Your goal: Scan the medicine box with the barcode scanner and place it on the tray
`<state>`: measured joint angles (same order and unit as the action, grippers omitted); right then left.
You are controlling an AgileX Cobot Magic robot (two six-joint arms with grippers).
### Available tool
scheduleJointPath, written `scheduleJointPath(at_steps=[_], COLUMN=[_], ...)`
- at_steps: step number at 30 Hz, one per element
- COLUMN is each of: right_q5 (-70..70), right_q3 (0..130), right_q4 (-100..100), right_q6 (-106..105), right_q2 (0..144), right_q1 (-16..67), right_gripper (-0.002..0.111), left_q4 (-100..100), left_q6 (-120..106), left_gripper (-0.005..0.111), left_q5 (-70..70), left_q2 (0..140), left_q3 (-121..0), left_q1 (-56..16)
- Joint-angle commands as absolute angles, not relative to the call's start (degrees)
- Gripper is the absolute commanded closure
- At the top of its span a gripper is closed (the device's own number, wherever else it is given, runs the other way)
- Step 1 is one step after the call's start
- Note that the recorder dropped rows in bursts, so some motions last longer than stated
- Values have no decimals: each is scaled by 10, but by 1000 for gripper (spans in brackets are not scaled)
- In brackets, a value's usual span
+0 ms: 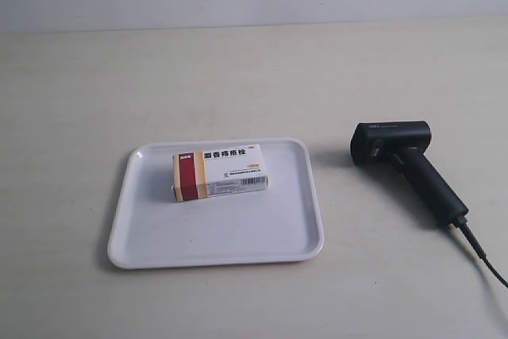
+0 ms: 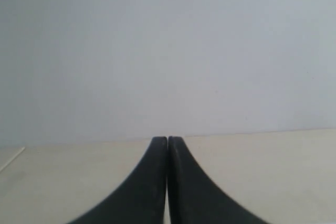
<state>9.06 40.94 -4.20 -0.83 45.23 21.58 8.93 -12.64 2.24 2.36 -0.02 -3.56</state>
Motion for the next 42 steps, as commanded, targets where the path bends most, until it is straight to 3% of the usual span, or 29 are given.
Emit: scheduleJointPath(at_steps=[1,12,42], right_q5=[84,85,85], right_q3=[410,410,410], right_q4=[-42,-42,-44], right_q6=[-9,-9,-10], right_q2=[449,449,449], right_q1=[216,216,216], right_gripper=[108,108,108], left_q4=[-58,-50,-47], left_q6=[35,39,34], left_gripper=[104,104,104], left_q5=[-16,-61,-116], left_q2=[19,3,0], left_q3=[0,0,0], left_q1=[-33,22,22])
